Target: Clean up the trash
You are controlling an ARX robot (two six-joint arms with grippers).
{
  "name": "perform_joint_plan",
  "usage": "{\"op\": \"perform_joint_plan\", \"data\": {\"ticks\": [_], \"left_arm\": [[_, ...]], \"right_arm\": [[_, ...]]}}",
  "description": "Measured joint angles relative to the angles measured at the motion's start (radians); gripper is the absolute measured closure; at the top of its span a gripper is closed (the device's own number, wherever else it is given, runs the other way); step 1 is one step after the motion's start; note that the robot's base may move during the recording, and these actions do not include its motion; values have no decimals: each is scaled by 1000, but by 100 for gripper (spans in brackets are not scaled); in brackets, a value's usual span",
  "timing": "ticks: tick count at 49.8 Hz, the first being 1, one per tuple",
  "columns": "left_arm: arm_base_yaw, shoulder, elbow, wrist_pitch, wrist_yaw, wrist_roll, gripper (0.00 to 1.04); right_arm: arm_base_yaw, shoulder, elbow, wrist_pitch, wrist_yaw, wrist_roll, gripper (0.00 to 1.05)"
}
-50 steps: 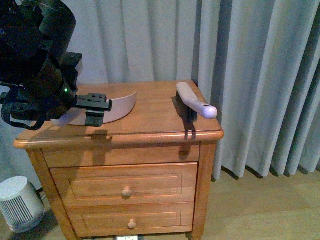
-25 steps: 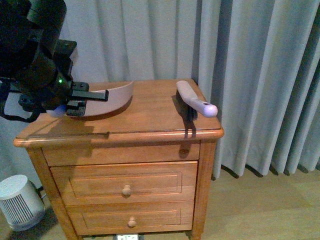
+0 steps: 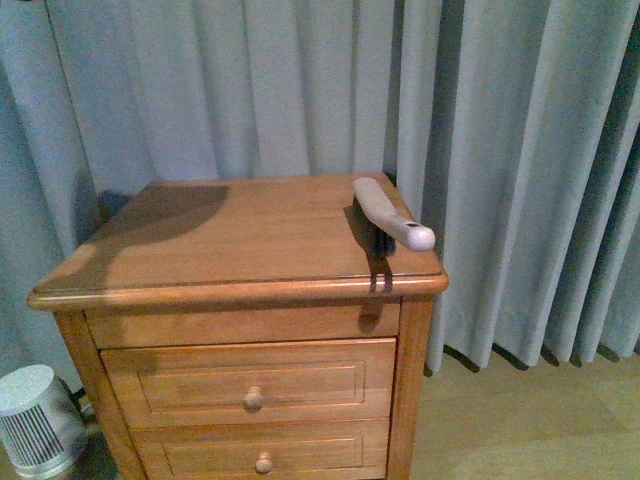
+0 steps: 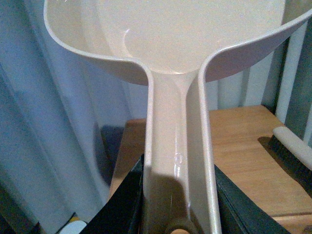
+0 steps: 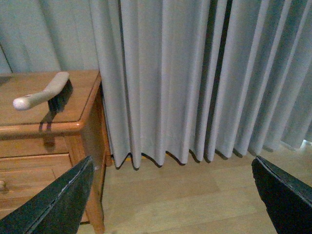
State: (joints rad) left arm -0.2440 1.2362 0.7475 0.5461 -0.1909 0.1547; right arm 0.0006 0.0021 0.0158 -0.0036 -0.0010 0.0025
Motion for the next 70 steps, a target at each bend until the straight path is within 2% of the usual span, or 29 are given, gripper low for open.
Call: {"op": "perform_joint_plan", "data": {"ticks": [10, 19, 22, 26, 30, 33, 35, 41, 47, 56, 61, 70], "left_arm": [[55, -408, -273, -72, 97, 0, 77], [200, -780, -424, -277, 240, -24, 77], [264, -925, -468, -374, 322, -49, 77], [292, -1033, -515, -405, 330, -68, 77], [292, -1049, -532, -412, 323, -84, 77], [292, -1049, -536, -415, 326, -90, 77], [292, -1051, -536, -415, 326, -92, 77], [292, -1052, -536, -415, 323, -96, 77], [292, -1052, -536, -415, 324, -96, 77], [292, -1053, -536, -415, 324, -96, 77], [292, -1053, -536, -415, 324, -97, 77], [292, -1053, -536, -415, 324, -97, 77]], "right_arm": [[0, 0, 0, 0, 0, 0, 7], [0, 0, 0, 0, 0, 0, 7], [0, 0, 0, 0, 0, 0, 7], [4, 3, 1, -6, 14, -4, 7], [84, 95, 34, -94, 163, -45, 7], [168, 258, 67, -32, 172, -50, 7], [188, 347, 101, 10, 161, -47, 7], [236, 629, 281, 77, 135, -13, 7], [314, 920, 532, 44, 128, 11, 7], [394, 1268, 904, -113, 166, 55, 7], [425, 1455, 1153, -249, 182, 126, 7], [474, 1730, 1483, -444, 192, 236, 7]]}}
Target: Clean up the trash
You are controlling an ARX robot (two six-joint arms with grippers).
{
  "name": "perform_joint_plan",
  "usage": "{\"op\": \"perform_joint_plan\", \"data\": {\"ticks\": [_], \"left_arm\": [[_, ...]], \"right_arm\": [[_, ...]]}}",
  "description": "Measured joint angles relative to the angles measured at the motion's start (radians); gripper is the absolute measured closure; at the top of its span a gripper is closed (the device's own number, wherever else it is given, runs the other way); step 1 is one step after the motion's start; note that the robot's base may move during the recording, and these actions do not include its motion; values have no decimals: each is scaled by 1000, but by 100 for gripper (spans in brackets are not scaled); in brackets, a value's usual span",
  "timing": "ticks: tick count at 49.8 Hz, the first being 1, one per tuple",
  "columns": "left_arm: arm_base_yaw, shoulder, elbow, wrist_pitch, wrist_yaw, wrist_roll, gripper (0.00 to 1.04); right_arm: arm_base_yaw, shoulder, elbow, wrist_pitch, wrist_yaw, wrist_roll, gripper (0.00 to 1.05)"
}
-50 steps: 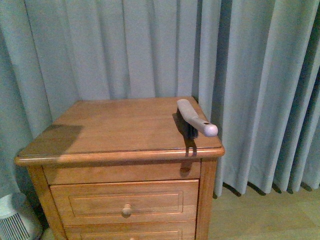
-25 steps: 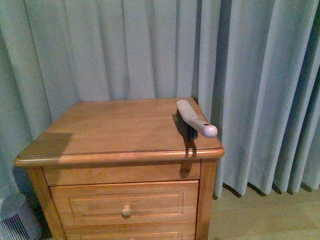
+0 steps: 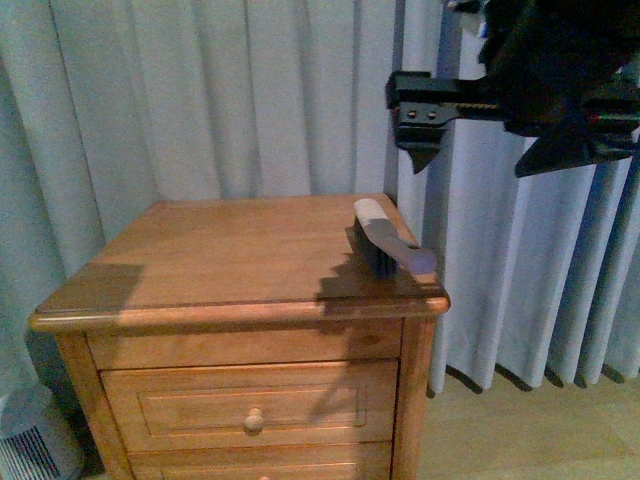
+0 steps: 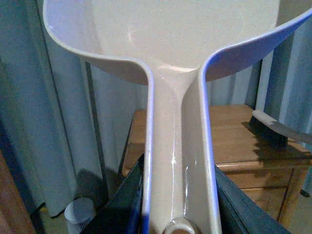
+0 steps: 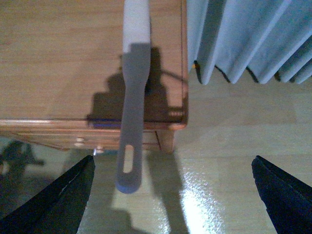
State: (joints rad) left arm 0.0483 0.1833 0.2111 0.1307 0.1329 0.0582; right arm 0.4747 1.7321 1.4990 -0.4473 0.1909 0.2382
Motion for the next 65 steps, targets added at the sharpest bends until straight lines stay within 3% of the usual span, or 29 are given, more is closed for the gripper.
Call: {"op": "perform_joint_plan", "data": {"ticks": [13, 42, 55, 65], "left_arm": [[0, 0, 0, 0, 0, 0, 77], [0, 0, 0, 0, 0, 0, 77], [0, 0, 0, 0, 0, 0, 77], [0, 0, 0, 0, 0, 0, 77]], "right_arm": [[18, 291, 283, -158, 29, 120, 7], [37, 505, 427, -161, -15, 212, 7], [22, 506, 399, -133, -11, 213, 45], [18, 500, 351, -101, -27, 209, 85]]}}
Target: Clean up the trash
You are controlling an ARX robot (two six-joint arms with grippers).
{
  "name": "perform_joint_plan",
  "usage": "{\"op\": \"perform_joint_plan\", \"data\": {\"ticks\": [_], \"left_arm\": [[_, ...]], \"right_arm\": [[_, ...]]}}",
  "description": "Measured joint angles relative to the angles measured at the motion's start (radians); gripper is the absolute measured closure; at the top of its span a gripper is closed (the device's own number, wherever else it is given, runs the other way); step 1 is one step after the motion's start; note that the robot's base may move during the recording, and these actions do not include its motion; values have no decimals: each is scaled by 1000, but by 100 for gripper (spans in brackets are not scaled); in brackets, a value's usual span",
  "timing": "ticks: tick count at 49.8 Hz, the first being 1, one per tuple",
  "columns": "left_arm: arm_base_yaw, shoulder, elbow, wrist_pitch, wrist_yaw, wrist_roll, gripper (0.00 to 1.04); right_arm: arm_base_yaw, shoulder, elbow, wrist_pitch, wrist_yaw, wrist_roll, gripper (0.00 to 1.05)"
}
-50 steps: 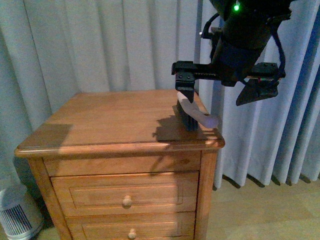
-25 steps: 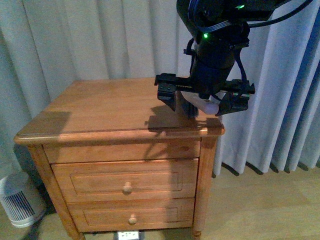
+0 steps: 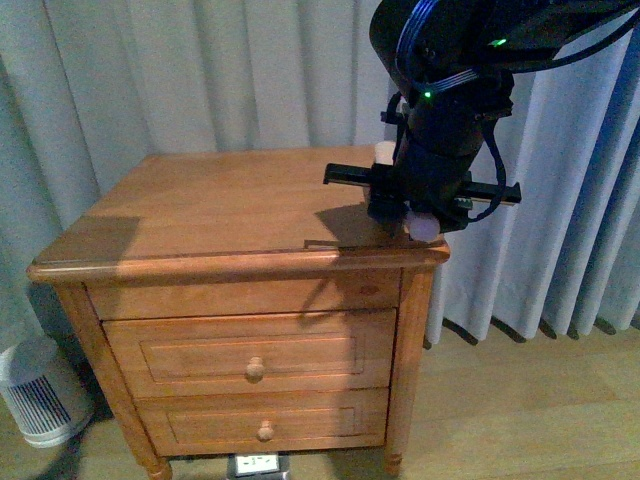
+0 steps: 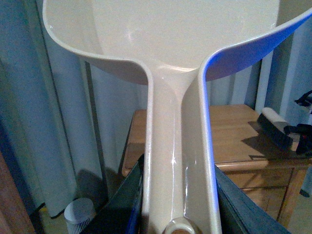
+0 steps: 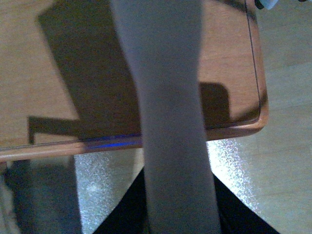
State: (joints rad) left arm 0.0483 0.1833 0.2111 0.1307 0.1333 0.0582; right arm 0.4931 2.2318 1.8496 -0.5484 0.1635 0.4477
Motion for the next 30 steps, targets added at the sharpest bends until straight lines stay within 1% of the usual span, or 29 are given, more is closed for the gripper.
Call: {"op": "perform_joint_plan", "data": {"ticks": [1, 7, 10, 13, 17, 20, 22, 25, 30], "left_arm": [[0, 0, 0, 0, 0, 0, 77], [0, 0, 0, 0, 0, 0, 77], [0, 0, 0, 0, 0, 0, 77], [0, 0, 0, 0, 0, 0, 77], [0, 0, 0, 0, -1, 0, 77], [0, 0, 0, 0, 0, 0, 77], [0, 0, 0, 0, 0, 0, 77], [0, 0, 0, 0, 0, 0, 77], [0, 0, 0, 0, 0, 0, 77]], "right_arm": [[0, -5, -10, 7, 5, -2, 86], [-1, -50, -64, 65, 7, -26, 87], [-1, -90, -106, 118, 23, -61, 87], [-2, -196, -202, 242, 48, -130, 87], [-3, -308, -297, 357, 69, -192, 87], [-12, -486, -446, 515, 71, -265, 87], [-16, -580, -526, 589, 74, -298, 87], [-27, -721, -652, 686, 72, -336, 87], [-42, -902, -823, 792, 77, -386, 87]]}}
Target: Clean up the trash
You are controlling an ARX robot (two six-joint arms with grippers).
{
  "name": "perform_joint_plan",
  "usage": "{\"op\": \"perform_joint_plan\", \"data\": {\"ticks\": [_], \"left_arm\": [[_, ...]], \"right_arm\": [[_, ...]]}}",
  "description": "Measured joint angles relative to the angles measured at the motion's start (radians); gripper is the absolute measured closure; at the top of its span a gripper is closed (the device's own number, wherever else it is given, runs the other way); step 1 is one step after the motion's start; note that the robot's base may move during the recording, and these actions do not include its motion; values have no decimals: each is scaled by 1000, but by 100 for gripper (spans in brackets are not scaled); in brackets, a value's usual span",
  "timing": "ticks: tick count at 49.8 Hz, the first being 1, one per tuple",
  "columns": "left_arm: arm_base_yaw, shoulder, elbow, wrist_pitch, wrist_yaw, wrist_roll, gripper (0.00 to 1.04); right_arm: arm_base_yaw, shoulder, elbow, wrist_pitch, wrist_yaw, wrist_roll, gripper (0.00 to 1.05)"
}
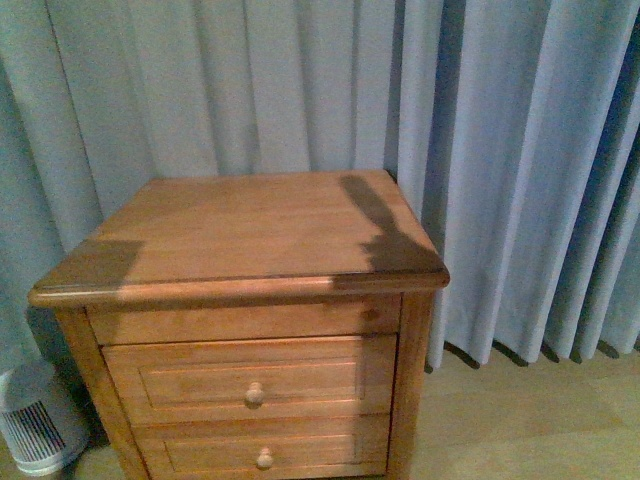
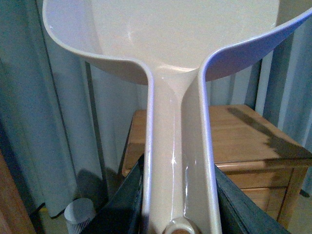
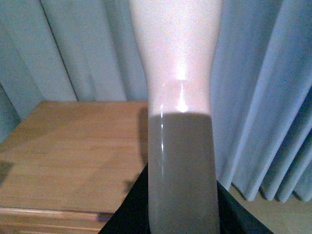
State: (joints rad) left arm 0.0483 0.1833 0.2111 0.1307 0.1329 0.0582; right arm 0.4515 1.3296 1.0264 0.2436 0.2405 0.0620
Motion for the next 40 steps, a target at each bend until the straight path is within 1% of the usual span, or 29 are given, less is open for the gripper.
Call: {"op": "perform_joint_plan", "data": {"ticks": [5, 7, 17, 29, 40], "left_arm": [[0, 0, 0, 0, 0, 0, 77], [0, 0, 0, 0, 0, 0, 77], [0, 0, 0, 0, 0, 0, 77], [0, 0, 0, 0, 0, 0, 77], [0, 0, 0, 0, 2, 0, 77]], "right_arm": [[-18, -225, -214, 82, 28, -48, 87], [-26, -301, -278, 86, 32, -58, 87], [-61, -573, -466, 84, 57, -82, 87], [-134, -708, -599, 110, 82, -81, 87], [-137, -708, -608, 111, 78, -81, 87]]}}
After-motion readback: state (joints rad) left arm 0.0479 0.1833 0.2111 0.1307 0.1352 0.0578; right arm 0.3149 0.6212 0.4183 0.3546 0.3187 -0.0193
